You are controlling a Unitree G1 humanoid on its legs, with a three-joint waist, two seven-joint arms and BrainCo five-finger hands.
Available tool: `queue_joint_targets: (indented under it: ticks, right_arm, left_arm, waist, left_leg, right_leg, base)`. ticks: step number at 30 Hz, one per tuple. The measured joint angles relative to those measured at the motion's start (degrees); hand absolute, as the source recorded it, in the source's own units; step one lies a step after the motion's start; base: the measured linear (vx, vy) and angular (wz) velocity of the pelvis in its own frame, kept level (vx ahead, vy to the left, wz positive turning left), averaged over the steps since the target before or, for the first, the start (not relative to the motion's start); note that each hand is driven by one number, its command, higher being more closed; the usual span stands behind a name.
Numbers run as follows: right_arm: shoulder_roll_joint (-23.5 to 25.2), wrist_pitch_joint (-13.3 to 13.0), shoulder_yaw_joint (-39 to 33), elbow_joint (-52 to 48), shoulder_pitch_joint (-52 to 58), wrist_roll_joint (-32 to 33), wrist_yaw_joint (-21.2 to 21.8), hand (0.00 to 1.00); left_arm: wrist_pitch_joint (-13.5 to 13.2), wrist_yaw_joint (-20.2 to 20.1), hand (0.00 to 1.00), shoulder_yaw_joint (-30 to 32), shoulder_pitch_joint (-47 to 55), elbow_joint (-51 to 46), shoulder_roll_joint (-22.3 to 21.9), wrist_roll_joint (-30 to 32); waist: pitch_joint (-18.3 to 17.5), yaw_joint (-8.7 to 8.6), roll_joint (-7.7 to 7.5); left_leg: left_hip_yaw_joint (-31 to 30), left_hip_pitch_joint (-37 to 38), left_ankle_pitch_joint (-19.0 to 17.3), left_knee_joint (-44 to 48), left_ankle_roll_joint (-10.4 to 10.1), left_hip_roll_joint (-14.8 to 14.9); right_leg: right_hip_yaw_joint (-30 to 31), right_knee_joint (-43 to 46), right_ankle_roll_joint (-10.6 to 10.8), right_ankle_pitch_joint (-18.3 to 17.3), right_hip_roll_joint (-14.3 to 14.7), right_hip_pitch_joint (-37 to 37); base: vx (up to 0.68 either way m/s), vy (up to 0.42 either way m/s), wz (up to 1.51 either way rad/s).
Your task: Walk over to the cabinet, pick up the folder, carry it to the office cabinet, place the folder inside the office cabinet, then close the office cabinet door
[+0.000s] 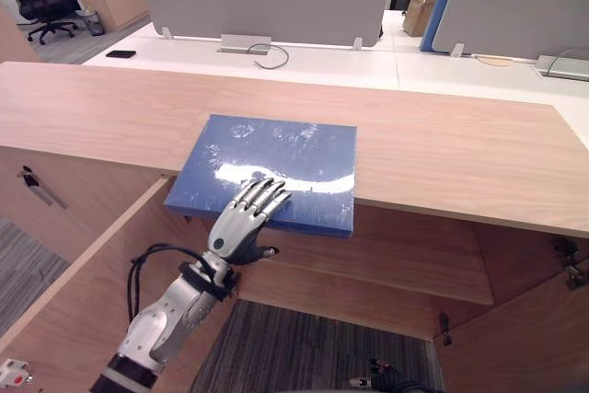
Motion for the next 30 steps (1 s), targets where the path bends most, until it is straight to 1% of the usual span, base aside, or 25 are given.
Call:
queue_joint_targets:
  ticks: [3, 6, 9, 17, 30]
  right_arm:
    - [0.00, -0.10, -0.02, -0.06, -0.14, 0.01, -0.06, 0.00]
    - [0.00, -0.15, -0.02, -0.82, 0.15, 0.01, -0.07, 0.00]
    - [0.00, -0.19, -0.02, -1.07, 0.29, 0.01, -0.08, 0.00]
    - [0.00, -0.20, -0.02, -1.12, 0.03, 0.00, -0.11, 0.00]
    - [0.00, -0.21, 0.00, -1.27, 0.00, 0.01, -0.14, 0.00]
  left_arm:
    - [0.56, 0.20, 0.00, -0.01, -0.44, 0.48, 0.00, 0.02]
    - [0.85, 0.34, 0.00, -0.34, -1.00, 1.08, 0.12, 0.84]
    - [0.97, 0.83, 0.00, -1.97, -2.43, 1.51, 0.60, 1.00]
    - [1.45, 1.37, 0.00, -2.81, -5.12, 3.32, 0.83, 2.17]
    - [2.96, 2.71, 0.00, -3.75, -7.41, 6.02, 0.91, 3.24]
  waist:
    - [0.00, -0.67, 0.00]
    - [0.01, -0.95, 0.01]
    - [0.02, -1.04, 0.02]
    - [0.04, -1.85, 0.03]
    - [0.05, -2.27, 0.04]
  left_leg:
    - [0.46, 0.07, 0.04, 0.05, 0.04, 0.01]
    - [0.65, 0.20, 0.07, 0.04, 0.07, 0.05]
    - [0.76, 0.39, 0.07, -0.02, 0.07, 0.03]
    - [1.45, 0.83, 0.00, -0.61, 0.03, 0.00]
    - [1.60, 0.85, -0.03, -0.17, 0.02, 0.11]
  right_leg:
    - [0.30, 0.00, 0.11, 0.22, -0.05, -0.14]
    - [0.41, -0.13, 0.16, 0.36, -0.07, -0.28]
    - [0.52, -0.24, 0.17, 0.36, -0.07, -0.16]
    - [1.65, -1.21, 0.29, 0.75, 0.01, 0.03]
    - [1.76, -0.95, 0.39, 0.89, -0.13, 0.03]
  base:
    - [-0.03, 0.009, -0.05]
    - [-0.02, 0.006, -0.03]
    - [0.00, 0.000, 0.00]
    - [0.02, 0.008, -0.07]
    - [0.00, 0.000, 0.00]
